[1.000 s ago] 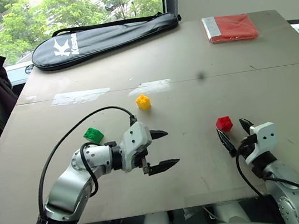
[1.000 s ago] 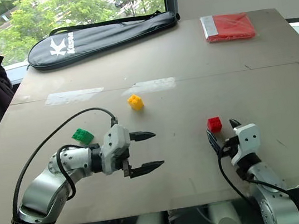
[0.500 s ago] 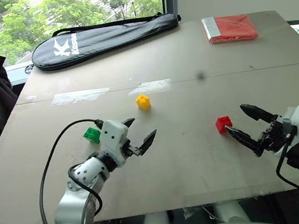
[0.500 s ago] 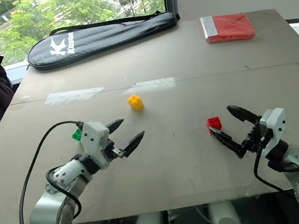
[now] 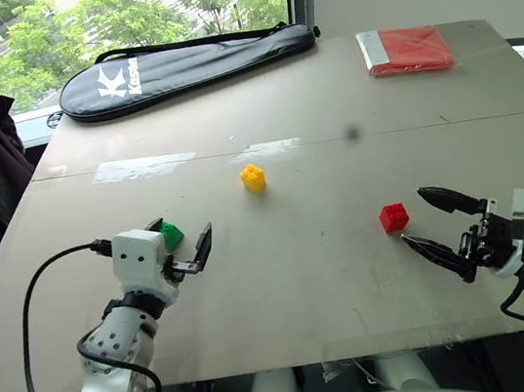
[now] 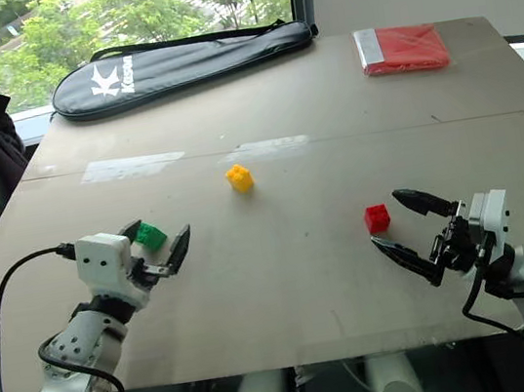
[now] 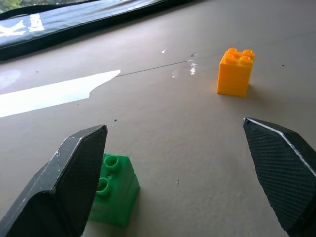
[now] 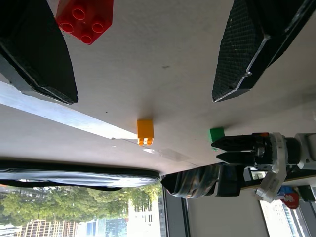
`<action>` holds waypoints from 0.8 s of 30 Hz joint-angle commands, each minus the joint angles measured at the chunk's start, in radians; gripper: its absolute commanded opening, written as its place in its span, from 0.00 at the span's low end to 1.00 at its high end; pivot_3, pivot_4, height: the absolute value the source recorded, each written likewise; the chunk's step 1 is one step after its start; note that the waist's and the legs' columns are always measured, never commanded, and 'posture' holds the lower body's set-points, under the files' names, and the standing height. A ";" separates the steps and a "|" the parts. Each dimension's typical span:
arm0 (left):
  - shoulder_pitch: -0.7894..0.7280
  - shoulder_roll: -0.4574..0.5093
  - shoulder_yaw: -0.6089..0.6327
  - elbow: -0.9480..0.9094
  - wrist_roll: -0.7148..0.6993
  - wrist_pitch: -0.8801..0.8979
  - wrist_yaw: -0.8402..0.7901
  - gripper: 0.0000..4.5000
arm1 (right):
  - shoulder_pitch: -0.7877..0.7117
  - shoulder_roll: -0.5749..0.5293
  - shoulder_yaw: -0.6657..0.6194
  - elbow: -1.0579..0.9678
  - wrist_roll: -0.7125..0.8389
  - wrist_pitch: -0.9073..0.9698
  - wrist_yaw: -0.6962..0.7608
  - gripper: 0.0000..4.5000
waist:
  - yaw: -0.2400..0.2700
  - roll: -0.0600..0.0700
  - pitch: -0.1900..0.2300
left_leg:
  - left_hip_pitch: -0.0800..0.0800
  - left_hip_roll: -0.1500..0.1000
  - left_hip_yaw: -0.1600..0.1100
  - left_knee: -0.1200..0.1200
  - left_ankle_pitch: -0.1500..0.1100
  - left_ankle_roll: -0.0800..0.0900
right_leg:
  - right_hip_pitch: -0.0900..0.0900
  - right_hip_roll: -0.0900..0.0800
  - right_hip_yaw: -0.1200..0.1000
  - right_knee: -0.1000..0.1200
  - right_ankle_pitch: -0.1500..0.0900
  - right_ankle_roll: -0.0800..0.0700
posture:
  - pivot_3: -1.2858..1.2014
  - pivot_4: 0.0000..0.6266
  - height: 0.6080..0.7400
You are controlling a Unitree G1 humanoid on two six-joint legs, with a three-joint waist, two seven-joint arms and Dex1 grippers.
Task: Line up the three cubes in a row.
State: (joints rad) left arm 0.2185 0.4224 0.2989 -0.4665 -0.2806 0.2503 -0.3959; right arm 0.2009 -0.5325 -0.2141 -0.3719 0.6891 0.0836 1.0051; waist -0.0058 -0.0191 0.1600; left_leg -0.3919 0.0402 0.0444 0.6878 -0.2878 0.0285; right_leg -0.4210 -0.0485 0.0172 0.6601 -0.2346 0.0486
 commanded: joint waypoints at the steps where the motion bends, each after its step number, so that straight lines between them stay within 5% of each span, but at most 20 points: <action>1: 0.012 0.064 0.096 0.023 -0.051 -0.048 -0.083 1.00 | -0.005 -0.008 -0.023 -0.027 0.031 -0.001 0.017 0.99 | 0.000 0.000 0.000 | 0.000 0.000 0.000 0.000 0.000 0.000 | 0.000 0.000 0.000 0.000 0.000 0.000 | 0.52 0.24 0.76; 11: 0.013 0.128 0.158 0.250 -0.046 -0.151 -0.190 1.00 | 0.018 -0.014 -0.011 -0.035 0.038 -0.028 0.108 0.99 | 0.002 -0.001 0.000 | 0.000 0.000 0.001 0.000 0.000 0.000 | 0.000 -0.001 0.000 0.000 0.000 0.000 | 0.52 0.24 0.76; 24: -0.037 0.124 0.114 0.315 -0.037 -0.178 -0.216 1.00 | 0.056 -0.003 -0.012 -0.035 0.059 -0.070 0.221 0.99 | 0.002 -0.001 -0.001 | 0.001 0.001 0.001 0.000 0.000 0.000 | 0.000 -0.001 0.000 0.000 0.000 0.000 | 0.52 0.24 0.76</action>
State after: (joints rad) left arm 0.1911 0.5359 0.4176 -0.1516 -0.3174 0.0991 -0.6038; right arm 0.2567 -0.5354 -0.2100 -0.3792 0.7264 0.0330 1.2161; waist -0.0039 -0.0202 0.1595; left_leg -0.3910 0.0410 0.0456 0.6880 -0.2878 0.0284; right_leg -0.4207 -0.0493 0.0171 0.6604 -0.2345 0.0486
